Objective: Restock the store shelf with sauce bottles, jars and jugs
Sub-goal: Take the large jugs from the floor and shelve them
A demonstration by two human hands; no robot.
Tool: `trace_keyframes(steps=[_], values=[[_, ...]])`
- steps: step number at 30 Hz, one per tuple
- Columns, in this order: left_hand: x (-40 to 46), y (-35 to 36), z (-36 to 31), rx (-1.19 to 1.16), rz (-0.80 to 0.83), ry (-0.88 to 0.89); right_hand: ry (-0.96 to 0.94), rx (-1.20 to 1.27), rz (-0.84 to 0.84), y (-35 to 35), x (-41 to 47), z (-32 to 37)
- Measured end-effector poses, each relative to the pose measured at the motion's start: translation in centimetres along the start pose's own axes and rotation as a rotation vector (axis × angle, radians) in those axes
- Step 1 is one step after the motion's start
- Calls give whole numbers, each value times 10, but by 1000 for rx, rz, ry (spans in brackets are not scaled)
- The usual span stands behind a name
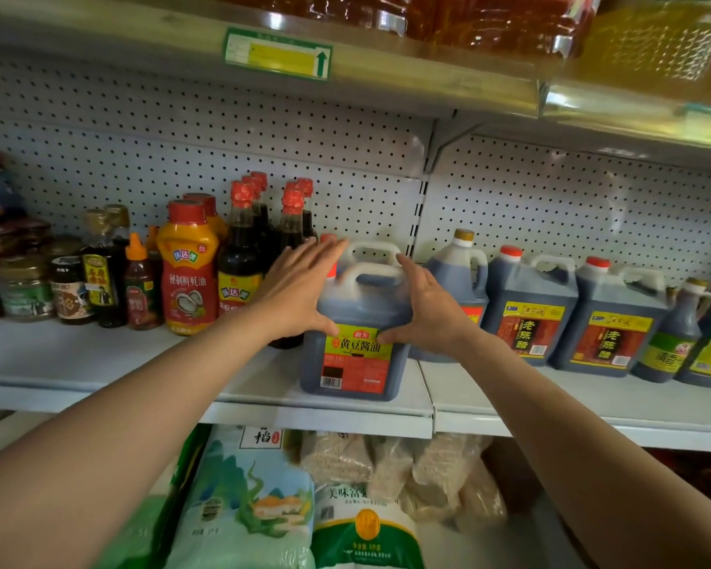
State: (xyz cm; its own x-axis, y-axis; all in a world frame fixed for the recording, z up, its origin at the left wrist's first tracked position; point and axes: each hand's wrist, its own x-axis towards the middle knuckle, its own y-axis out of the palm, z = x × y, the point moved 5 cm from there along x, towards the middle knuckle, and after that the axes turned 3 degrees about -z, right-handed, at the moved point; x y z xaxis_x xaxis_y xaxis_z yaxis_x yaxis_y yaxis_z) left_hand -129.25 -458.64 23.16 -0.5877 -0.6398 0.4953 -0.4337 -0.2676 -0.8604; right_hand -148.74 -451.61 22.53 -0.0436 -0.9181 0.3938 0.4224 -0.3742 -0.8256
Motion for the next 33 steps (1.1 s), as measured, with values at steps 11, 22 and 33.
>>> trace_keyframes(steps=[11,22,33], values=[[27,9,2,289,20,27,-26,-75,-32,4,37,-6],[62,24,14,461,54,-50,45,-69,-20,14,74,-15],[49,24,10,417,-18,-117,176,-199,-50,17,50,6]])
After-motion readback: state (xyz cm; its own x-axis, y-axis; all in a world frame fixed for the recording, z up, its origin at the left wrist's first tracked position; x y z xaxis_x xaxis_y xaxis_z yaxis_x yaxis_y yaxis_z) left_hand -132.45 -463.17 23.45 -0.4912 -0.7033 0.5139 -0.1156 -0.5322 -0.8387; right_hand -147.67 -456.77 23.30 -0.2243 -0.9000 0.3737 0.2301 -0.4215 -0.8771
